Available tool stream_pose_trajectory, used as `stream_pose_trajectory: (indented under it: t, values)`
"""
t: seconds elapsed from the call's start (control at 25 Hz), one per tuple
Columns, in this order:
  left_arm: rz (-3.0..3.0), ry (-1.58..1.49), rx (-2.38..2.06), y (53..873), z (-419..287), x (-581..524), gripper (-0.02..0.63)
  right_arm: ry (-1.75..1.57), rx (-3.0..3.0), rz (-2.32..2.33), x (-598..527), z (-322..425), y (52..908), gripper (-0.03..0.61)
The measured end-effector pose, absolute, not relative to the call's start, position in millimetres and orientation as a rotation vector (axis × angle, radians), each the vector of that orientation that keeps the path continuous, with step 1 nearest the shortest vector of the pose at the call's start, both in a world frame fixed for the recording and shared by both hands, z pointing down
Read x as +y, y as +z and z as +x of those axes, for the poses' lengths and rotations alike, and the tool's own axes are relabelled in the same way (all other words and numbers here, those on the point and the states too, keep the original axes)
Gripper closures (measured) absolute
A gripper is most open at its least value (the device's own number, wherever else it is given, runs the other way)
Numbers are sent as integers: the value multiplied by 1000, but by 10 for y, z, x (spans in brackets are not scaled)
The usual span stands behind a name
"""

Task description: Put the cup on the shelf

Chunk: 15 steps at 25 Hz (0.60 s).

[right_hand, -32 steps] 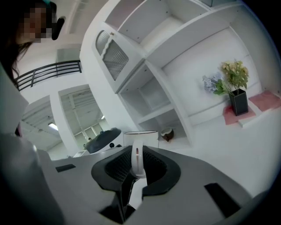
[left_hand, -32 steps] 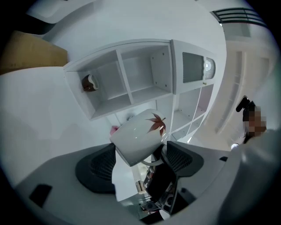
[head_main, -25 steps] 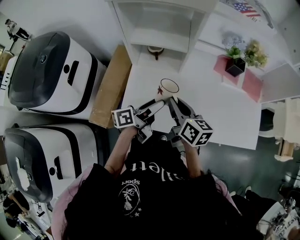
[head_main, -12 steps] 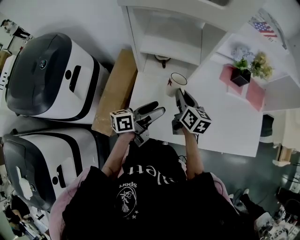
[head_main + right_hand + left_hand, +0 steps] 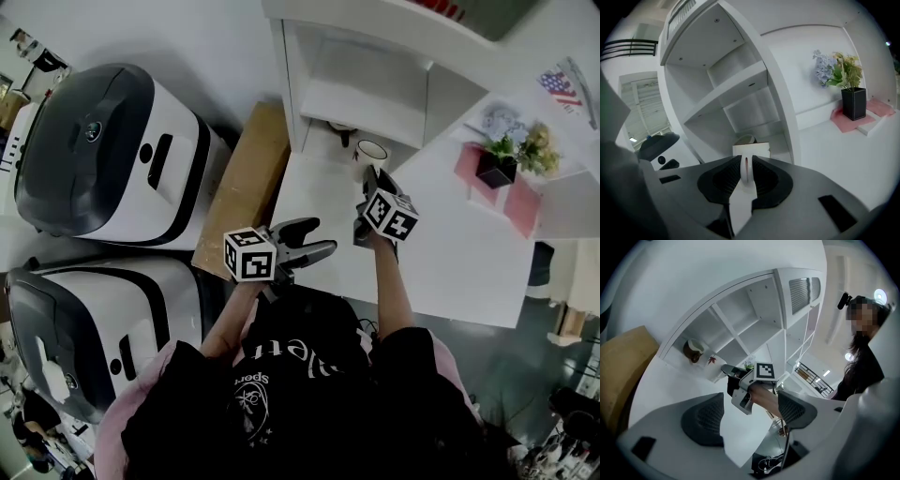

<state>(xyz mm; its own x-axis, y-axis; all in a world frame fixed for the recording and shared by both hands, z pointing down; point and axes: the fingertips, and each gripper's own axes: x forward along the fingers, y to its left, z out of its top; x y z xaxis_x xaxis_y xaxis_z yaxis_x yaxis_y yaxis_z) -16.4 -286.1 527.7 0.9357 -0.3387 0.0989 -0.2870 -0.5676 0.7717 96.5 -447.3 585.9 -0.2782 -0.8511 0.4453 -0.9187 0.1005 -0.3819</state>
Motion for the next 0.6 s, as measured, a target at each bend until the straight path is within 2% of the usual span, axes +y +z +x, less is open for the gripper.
stream_pose_trajectory:
  t: [0.4, 0.6]
  values:
    - [2212, -61, -485, 5354, -337, -2882, 256, 837, -2143, 1892, -4739, 1008, 6088, 489]
    - [2197, -71, -487, 5370, -400, -2898, 256, 686, -2151, 1970, -4861, 1035, 6099, 489]
